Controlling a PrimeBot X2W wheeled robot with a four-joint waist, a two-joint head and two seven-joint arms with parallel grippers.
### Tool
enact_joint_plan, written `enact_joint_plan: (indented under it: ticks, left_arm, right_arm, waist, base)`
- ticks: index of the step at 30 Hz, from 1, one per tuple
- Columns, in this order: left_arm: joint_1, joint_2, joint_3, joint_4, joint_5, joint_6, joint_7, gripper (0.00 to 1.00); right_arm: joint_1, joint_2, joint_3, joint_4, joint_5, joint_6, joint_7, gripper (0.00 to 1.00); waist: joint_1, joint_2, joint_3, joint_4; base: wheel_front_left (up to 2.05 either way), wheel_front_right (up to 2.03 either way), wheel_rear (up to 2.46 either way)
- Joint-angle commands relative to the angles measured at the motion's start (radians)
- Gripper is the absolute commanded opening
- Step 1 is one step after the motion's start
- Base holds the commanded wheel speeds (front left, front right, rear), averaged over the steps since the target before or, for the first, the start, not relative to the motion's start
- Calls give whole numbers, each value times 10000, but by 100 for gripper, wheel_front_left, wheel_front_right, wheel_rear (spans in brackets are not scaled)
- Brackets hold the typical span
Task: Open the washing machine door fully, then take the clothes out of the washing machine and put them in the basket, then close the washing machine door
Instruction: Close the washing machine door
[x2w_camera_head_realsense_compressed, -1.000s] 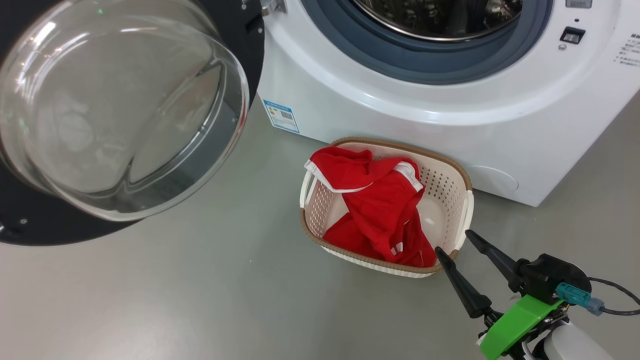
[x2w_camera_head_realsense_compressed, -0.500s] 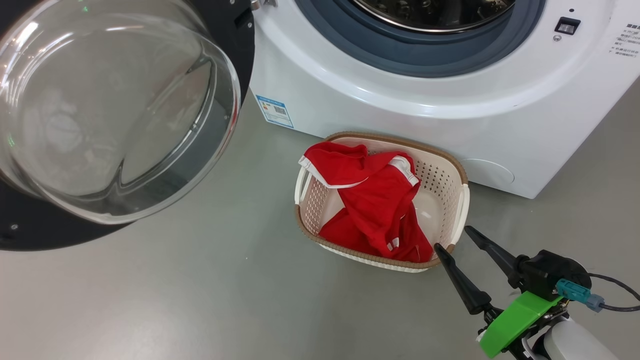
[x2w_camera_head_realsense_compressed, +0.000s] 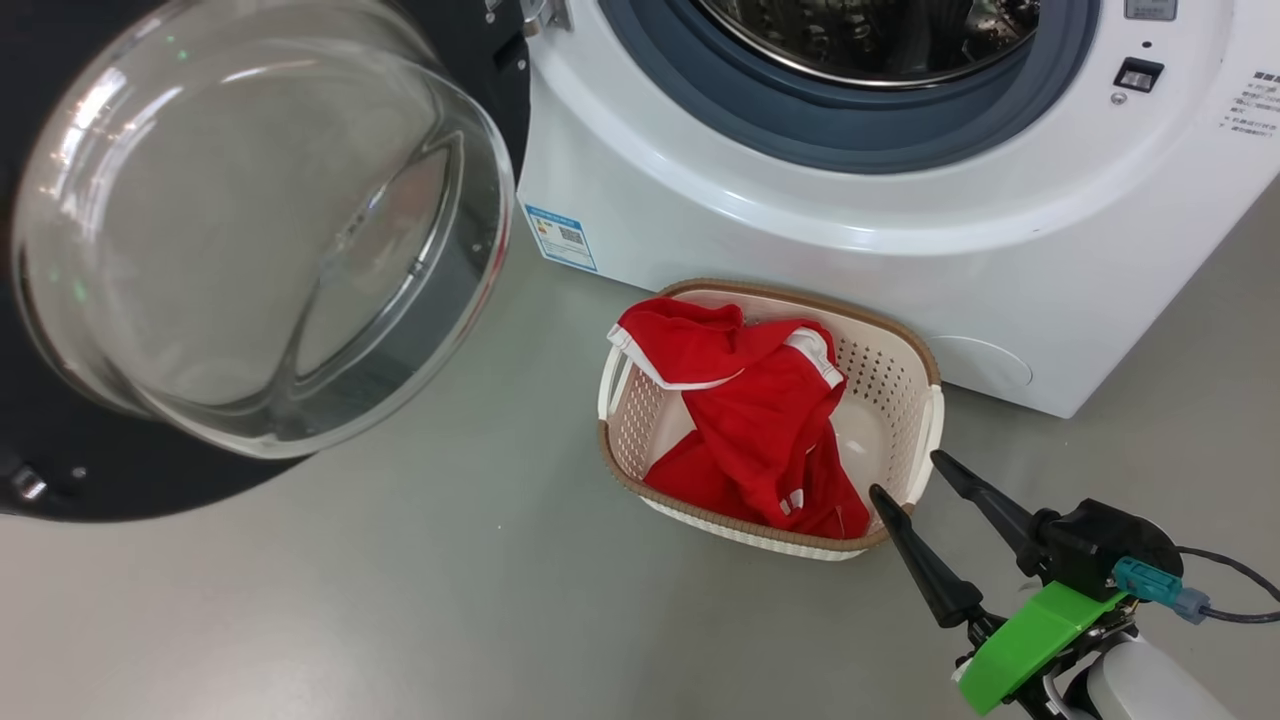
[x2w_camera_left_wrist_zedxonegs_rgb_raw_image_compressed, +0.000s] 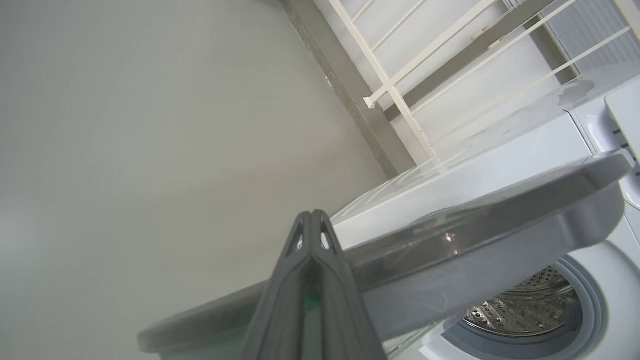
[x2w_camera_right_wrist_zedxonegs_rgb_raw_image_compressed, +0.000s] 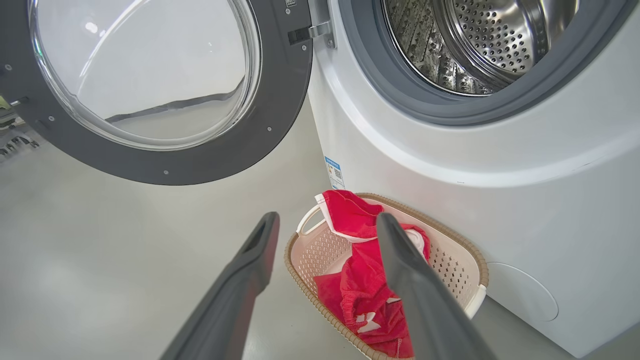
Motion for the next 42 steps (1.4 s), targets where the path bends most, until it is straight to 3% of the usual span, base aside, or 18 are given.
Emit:
enact_joint_plan:
  ticks: [1,15,28,42]
  left_arm:
    - [262,278,-111,-621,-235,-105,541,0]
    - [1955,792,-734,-3757,-1517,-105,2133,0]
    - [2896,1077,-1321,-6241,-2493,-105,2982,0]
    - [3376,543,-2436,-8148,-2481,-105,2850,0]
  right_arm:
    - [23,34,133,-203,-10,16,-120,100]
    - [140,203,22,-217,-7,16,-120,100]
    - [521,210,-252,-301,-129,16,-120,100]
    - [947,327,-548,-408,-416,16,-120,100]
  waist:
    - [0,-1,-48,22]
    - [0,-1,-393,-48]
    - [0,-1,-826,-341]
    - [0,-1,-1236,-1487]
  base:
    - [0,0,0]
    - [0,0,0]
    - [0,0,0]
    - [0,0,0]
